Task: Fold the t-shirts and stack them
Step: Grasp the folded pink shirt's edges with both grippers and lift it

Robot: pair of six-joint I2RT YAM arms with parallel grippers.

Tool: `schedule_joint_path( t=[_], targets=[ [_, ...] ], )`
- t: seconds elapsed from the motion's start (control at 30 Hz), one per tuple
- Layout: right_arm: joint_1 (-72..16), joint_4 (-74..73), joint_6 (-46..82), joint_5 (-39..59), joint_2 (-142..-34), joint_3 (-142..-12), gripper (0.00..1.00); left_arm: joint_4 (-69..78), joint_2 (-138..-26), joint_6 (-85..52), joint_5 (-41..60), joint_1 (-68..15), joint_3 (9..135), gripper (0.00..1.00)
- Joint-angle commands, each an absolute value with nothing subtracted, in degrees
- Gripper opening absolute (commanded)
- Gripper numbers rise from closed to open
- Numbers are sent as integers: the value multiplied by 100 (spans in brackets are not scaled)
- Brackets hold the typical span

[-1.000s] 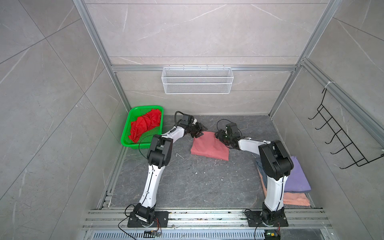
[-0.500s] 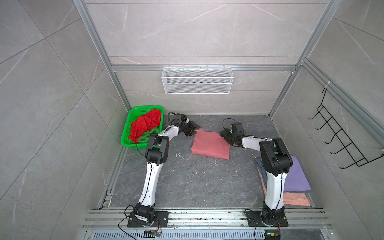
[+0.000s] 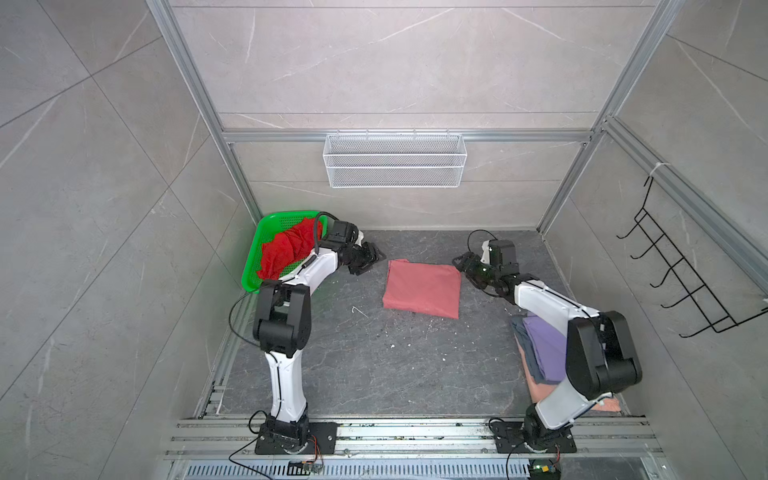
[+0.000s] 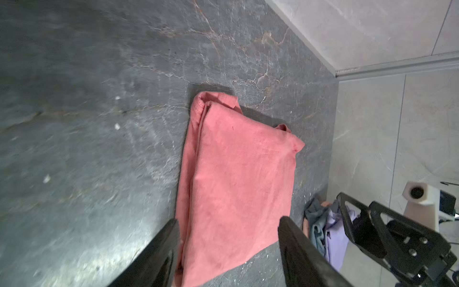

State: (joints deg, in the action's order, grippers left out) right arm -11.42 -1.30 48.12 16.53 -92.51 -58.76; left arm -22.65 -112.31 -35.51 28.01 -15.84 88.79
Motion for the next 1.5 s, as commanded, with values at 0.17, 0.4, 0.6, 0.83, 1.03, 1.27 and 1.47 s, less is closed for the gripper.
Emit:
schedule_joint_path(
  t=[0.17,0.4,0.6,0.83,1.03,1.27,1.47],
  targets=[
    [-1456,-118,5502,1904,-8386,-4508,72,-2433,-10412,-3436,2636,-1966,7250,69],
    [-1670,-870,6126,1802,-8134,-3673,75,-1616,-10892,-4101,3002,-2122,7048,67],
    [-1771,-1765,6666,1715,-8284,-3167,79,-1366,-11338,-4351,2925,-2199,7183,61],
    [-1846,-3138,7474,1501,-8613,-2631,81,-1186,-11626,-4615,3003,-2576,7384,25],
    [-1922,-3405,7808,1160,-8569,-2442,90,-743,-11701,-5193,3327,-3206,7757,0],
    [-1945,-3764,7958,812,-8807,-2468,94,-763,-11898,-5405,3582,-3742,8674,0],
    [-1934,-4751,8155,490,-9578,-2540,94,-814,-11744,-5368,3724,-3885,8712,0]
  ],
)
